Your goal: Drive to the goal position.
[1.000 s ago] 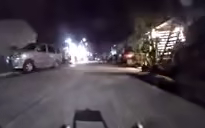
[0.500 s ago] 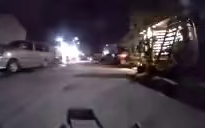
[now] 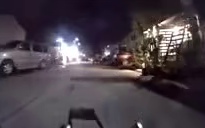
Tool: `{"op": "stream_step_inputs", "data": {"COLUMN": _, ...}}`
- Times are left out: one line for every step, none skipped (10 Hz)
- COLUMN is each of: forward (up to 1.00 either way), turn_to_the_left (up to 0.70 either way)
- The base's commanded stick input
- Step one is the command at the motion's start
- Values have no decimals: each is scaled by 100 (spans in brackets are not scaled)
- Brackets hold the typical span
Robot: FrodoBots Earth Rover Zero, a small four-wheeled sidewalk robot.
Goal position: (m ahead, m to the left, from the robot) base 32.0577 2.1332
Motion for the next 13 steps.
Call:
{"op": "stream_step_inputs", "data": {"forward": 100, "turn_to_the_left": 0}}
{"op": "stream_step_inputs", "data": {"forward": 100, "turn_to_the_left": 0}}
{"op": "stream_step_inputs", "data": {"forward": 100, "turn_to_the_left": 0}}
{"op": "stream_step_inputs", "data": {"forward": 100, "turn_to_the_left": 0}}
{"op": "stream_step_inputs", "data": {"forward": 100, "turn_to_the_left": 0}}
{"op": "stream_step_inputs", "data": {"forward": 100, "turn_to_the_left": 0}}
{"op": "stream_step_inputs", "data": {"forward": 100, "turn_to_the_left": 0}}
{"op": "stream_step_inputs", "data": {"forward": 100, "turn_to_the_left": 0}}
{"op": "stream_step_inputs", "data": {"forward": 100, "turn_to_the_left": 0}}
{"op": "stream_step_inputs", "data": {"forward": 100, "turn_to_the_left": 0}}
{"op": "stream_step_inputs", "data": {"forward": 100, "turn_to_the_left": 0}}
{"op": "stream_step_inputs", "data": {"forward": 100, "turn_to_the_left": 0}}
{"op": "stream_step_inputs", "data": {"forward": 100, "turn_to_the_left": 0}}
